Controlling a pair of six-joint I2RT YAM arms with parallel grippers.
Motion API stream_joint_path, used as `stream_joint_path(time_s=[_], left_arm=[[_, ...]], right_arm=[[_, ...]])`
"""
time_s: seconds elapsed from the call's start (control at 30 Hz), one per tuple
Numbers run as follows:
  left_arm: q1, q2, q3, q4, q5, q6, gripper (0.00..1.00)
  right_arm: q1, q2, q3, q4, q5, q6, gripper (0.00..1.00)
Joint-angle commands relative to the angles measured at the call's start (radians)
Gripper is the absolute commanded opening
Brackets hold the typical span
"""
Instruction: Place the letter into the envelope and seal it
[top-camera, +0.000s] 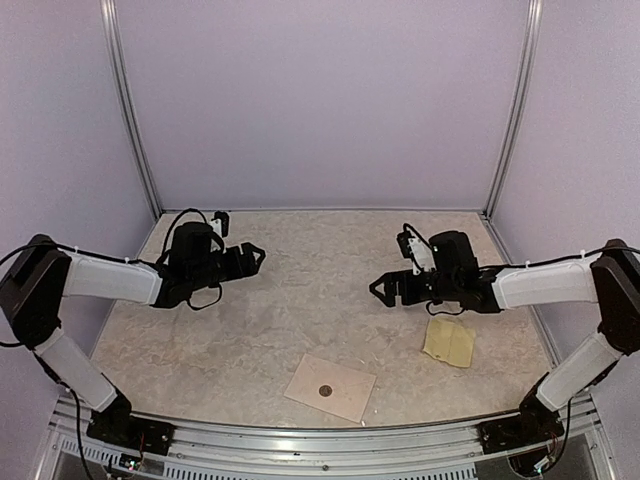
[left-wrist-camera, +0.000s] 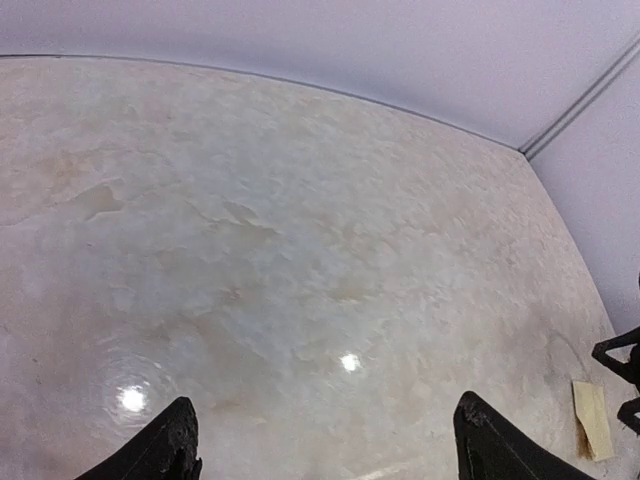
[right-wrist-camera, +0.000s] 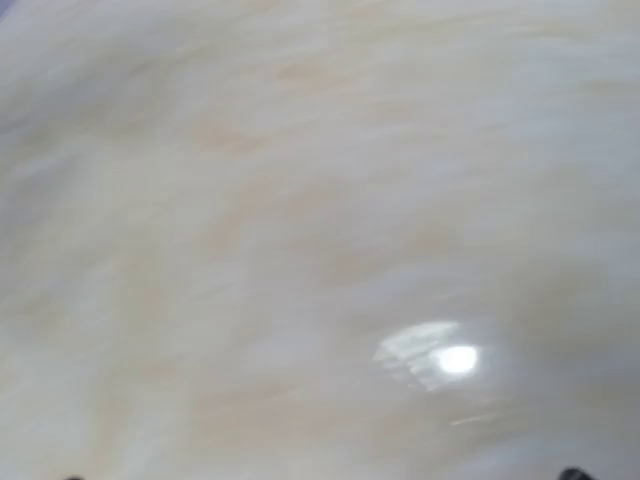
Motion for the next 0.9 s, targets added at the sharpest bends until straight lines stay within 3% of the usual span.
stream_joint_path(time_s=[0.0,0.27,0.37,0.57,0.7,0.87], left_arm=[[0.175,0.003,-0.076,0.168,0.074,0.055,0.83],[0.527,-0.187,-0.324,0.382,0.115,0.071,0.85],[0.619,-0.289,-0.387,0.395,0.067,0.121,0.86],[0.631,-0.358,-0.444,0.431,-0.113,0.265,0.93],[0.632,-0.319,-0.502,0.538,-0.125,0.296,0.94],[0.633,-0.313,-0.512,0.539,-0.121,0.31,0.99]], right_arm=[[-0.185,0.008,0.003,0.097,-0.063,-0.079,1.0],[-0.568,-0.063,-0.08,0.211,-0.165,-0.152,1.0],[-0.647,-0.092,-0.112,0.226,-0.101,-0.198,1.0],[-0.721,-0.204,-0.279,0.44,0.027,-0.234,1.0],[-0.725,-0.241,-0.363,0.545,0.116,-0.273,1.0],[-0.725,-0.23,-0.369,0.561,0.123,-0.274,0.99]])
